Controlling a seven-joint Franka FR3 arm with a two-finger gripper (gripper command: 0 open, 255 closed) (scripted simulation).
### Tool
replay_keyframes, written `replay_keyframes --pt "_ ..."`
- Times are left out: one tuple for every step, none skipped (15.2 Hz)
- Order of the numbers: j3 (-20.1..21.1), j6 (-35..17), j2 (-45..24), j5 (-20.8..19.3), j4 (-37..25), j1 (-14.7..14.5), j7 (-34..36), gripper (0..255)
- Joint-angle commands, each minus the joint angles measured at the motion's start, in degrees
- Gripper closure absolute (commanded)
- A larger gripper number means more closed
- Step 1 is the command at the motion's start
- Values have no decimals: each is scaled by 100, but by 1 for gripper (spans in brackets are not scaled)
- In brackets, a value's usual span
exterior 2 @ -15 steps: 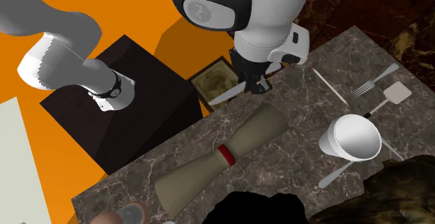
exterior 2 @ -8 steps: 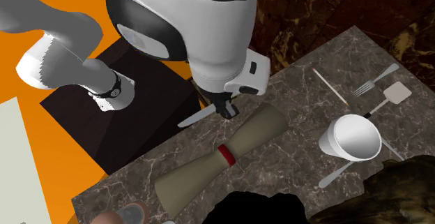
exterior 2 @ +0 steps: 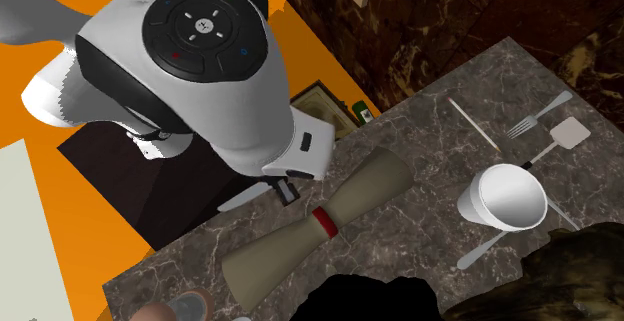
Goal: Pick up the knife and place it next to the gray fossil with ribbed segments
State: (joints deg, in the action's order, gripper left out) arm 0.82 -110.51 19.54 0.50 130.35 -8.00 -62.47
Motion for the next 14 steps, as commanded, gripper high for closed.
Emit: replay_keyframes --pt "-15 -141 -19 -5 121 8 -25 255" --pt "-14 -220 -36 -5 183 8 -25 255" --pt "-14 -300 -55 -5 244 8 -25 255" --pt "-14 -380 -75 -4 304 8 -26 255" --pt "-13 -461 -97 -4 362 8 -26 255" --pt "-13 -541 -120 -4 420 8 -26 255" --pt "-13 -622 -144 -4 476 8 -26 255" --pt "-12 -703 -170 -4 532 8 -26 255" --pt "-12 -785 -197 -4 586 8 -26 255" --pt "-12 -866 -225 -4 639 8 -27 255" --pt "-11 -948 -256 -4 691 8 -27 255" --pt "-11 -1031 -287 -4 742 8 -27 255" --pt "-11 -1113 -320 -4 791 8 -27 255" --pt "-10 -1196 -354 -3 840 8 -27 255"
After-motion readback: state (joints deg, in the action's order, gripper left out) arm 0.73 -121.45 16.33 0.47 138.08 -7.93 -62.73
